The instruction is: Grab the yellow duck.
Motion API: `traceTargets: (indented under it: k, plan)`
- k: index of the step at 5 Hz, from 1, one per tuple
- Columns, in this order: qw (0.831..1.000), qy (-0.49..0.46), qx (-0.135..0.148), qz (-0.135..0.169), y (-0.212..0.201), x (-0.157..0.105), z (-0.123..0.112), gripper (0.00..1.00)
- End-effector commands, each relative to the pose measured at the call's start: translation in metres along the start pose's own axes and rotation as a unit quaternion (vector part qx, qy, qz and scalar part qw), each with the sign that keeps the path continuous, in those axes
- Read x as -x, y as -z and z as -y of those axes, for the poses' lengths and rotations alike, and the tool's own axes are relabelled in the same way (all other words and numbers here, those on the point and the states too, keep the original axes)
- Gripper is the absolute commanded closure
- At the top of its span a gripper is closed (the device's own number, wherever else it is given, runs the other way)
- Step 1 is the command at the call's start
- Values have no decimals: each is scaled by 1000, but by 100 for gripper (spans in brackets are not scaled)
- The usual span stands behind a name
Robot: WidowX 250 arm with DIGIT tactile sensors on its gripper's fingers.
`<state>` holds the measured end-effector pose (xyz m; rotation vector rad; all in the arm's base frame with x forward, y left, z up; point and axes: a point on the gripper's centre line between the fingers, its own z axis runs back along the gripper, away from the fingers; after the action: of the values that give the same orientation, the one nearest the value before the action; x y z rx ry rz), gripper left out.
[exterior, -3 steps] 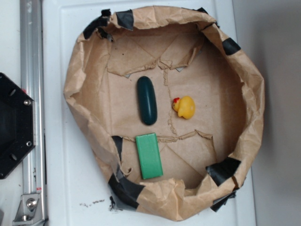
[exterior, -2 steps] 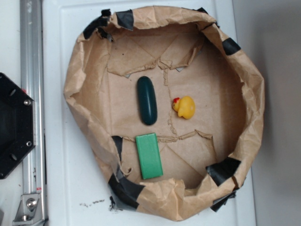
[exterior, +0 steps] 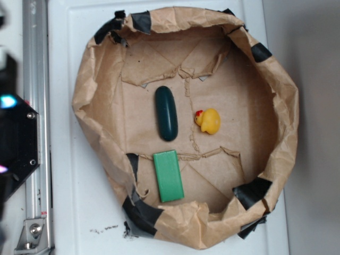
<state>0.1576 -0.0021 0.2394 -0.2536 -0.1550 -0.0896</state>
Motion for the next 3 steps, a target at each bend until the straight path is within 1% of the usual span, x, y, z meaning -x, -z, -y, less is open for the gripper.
traceTargets:
  k: [1,2,3]
  plan:
    - [995,38,-76,43,15,-56,-3,0]
    - [992,44,-112,39,47,-69,-10,0]
    - [989,30,-139,26,79,-79,-26,0]
